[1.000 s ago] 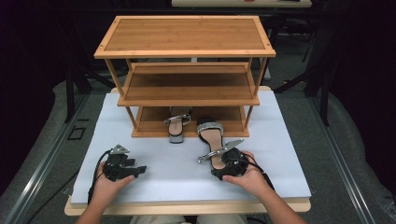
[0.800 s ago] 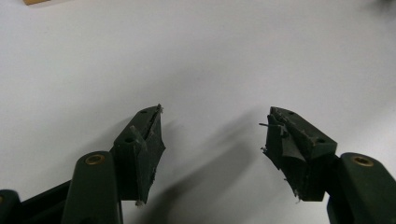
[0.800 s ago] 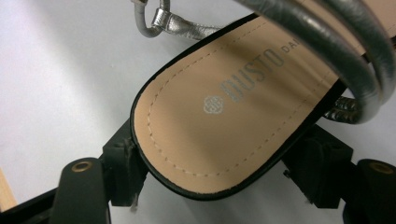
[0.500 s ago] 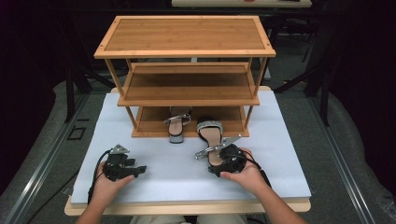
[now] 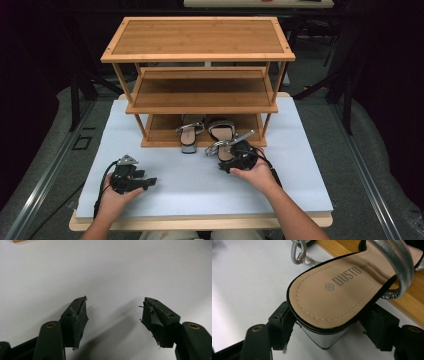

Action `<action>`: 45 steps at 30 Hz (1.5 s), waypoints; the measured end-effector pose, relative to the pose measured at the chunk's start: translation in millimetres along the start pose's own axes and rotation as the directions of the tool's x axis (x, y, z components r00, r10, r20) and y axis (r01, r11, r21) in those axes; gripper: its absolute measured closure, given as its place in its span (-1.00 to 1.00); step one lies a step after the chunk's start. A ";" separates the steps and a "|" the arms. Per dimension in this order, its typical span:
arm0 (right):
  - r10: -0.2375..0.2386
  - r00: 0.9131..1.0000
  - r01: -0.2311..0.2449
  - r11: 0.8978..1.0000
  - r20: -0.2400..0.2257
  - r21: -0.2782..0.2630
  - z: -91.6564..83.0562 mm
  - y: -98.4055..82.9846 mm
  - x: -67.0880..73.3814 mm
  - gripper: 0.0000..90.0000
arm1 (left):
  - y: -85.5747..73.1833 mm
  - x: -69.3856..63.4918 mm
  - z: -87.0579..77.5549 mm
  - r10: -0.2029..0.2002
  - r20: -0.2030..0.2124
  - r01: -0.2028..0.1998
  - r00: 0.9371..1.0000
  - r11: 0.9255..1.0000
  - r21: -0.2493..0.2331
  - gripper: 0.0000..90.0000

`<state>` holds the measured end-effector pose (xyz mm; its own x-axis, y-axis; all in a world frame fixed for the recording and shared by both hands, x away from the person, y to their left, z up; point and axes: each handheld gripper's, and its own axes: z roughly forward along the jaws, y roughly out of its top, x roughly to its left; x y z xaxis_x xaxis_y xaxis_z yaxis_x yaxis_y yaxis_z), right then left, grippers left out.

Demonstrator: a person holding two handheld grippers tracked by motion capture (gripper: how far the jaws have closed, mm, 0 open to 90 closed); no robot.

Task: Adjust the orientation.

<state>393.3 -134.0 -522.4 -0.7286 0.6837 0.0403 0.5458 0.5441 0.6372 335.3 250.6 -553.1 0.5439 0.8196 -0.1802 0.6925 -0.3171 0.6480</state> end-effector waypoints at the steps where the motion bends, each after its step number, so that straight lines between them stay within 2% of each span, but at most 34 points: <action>1: 0.000 1.000 0.000 1.000 0.000 0.000 0.0 0.0 0.0 -0.34 | 0.0 0.1 -0.1 0.000 0.001 0.000 1.000 1.000 0.000 -0.20; 8: 0.019 1.000 -0.019 1.000 -0.010 0.003 9.4 6.1 -12.1 -0.34 | -0.2 0.7 -0.1 -0.005 0.004 0.005 1.000 1.000 -0.001 -0.20; 10: 0.022 1.000 -0.022 1.000 0.004 0.007 11.8 9.7 -14.4 -0.34 | -0.1 1.2 0.0 -0.005 0.006 0.005 1.000 1.000 -0.002 -0.20; 15: 0.004 1.000 -0.004 1.000 0.007 0.010 13.8 18.2 -22.1 -0.33 | -0.2 2.0 0.0 -0.004 0.010 0.004 1.000 1.000 -0.004 -0.20; 16: 0.004 1.000 -0.004 1.000 -0.015 0.002 14.4 19.9 -25.3 -0.33 | -0.2 2.1 0.0 -0.004 0.011 0.004 1.000 1.000 -0.004 -0.20; 17: 0.007 1.000 -0.007 1.000 0.000 0.000 15.3 22.1 -29.1 -0.33 | 0.0 2.4 0.0 -0.004 0.012 0.004 1.000 1.000 -0.003 -0.20; 24: -0.017 1.000 0.017 1.000 0.007 0.024 23.3 32.4 -38.3 -0.33 | -0.3 1.9 -0.1 -0.002 0.010 0.002 1.000 1.000 -0.005 -0.20; 28: -0.012 1.000 0.012 1.000 0.003 0.021 26.2 35.6 -43.0 -0.33 | -0.4 1.4 -0.2 0.000 0.007 0.000 1.000 1.000 -0.004 -0.20; 30: 0.008 1.000 -0.008 1.000 0.001 0.028 31.1 36.9 -45.8 -0.33 | -0.5 0.6 -0.3 0.006 0.005 -0.006 1.000 1.000 -0.003 -0.20; 32: 0.011 1.000 -0.011 0.999 0.004 0.041 32.6 37.0 -46.0 -0.33 | -0.6 0.3 -0.3 0.006 0.003 -0.006 1.000 1.000 -0.004 -0.19; 34: 0.038 0.999 -0.038 0.999 0.007 0.033 34.9 36.5 -47.8 -0.33 | -0.9 -0.2 -0.5 0.009 0.001 -0.009 1.000 1.000 -0.003 -0.19; 38: 0.047 0.999 -0.047 0.999 0.013 0.025 35.4 36.2 -46.8 -0.33 | -0.1 -1.8 0.2 0.018 -0.004 -0.018 1.000 1.000 -0.007 -0.18; 45: 0.066 0.997 -0.066 0.998 0.029 0.007 23.4 34.9 -43.5 -0.26 | 11.2 -4.8 1.4 0.020 0.002 -0.020 1.000 0.999 -0.040 -0.14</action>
<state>453.7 -133.4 -520.0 -0.6788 0.7318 0.0598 0.5957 0.5013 0.6276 341.2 242.5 -546.0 0.5582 0.8124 -0.1686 0.6621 -0.3137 0.6806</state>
